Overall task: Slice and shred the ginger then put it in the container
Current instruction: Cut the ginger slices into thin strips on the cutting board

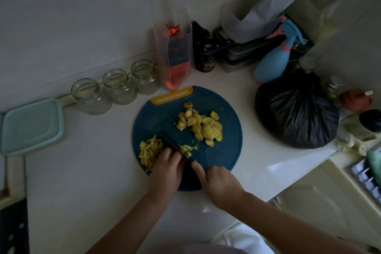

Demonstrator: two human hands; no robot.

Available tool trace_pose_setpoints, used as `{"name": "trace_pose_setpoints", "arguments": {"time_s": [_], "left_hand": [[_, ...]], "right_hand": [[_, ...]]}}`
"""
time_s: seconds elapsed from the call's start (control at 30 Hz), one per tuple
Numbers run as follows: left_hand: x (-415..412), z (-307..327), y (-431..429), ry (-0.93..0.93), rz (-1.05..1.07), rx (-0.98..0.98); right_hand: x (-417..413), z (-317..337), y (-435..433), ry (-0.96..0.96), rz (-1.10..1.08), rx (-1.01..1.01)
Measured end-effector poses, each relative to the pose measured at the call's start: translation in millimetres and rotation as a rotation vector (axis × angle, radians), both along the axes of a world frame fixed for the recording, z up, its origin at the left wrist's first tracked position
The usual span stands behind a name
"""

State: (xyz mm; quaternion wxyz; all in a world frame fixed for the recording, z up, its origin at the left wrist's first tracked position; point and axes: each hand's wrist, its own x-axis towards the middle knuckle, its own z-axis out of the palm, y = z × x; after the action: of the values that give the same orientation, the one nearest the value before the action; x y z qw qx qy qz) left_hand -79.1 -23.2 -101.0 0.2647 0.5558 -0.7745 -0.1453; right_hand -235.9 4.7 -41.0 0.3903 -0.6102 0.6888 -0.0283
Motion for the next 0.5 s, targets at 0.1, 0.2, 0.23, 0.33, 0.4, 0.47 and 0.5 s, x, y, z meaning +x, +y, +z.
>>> {"name": "trace_pose_setpoints", "arguments": {"time_s": [0.1,0.2,0.23,0.33,0.4,0.47,0.5], "left_hand": [[0,0,0,0.031,-0.018,0.003],[0,1,-2,0.048,-0.027,0.009],[0,1,-1,0.047,-0.025,0.005],[0,2,-3,0.046,-0.020,0.016],[-1,3,-3,0.045,-0.017,0.010],[-1,4,-3,0.059,-0.019,0.017],[0,3,-3,0.060,-0.026,0.018]], "right_hand": [[0,4,-11,0.007,0.082,0.026],[1,7,-21,0.003,0.174,0.070],[1,7,-23,-0.001,0.177,0.073],[2,6,-25,-0.029,0.085,0.083],[2,7,-24,-0.019,0.064,0.088],[3,9,-25,-0.034,0.080,0.099],[6,8,-28,-0.034,0.088,0.109]]}}
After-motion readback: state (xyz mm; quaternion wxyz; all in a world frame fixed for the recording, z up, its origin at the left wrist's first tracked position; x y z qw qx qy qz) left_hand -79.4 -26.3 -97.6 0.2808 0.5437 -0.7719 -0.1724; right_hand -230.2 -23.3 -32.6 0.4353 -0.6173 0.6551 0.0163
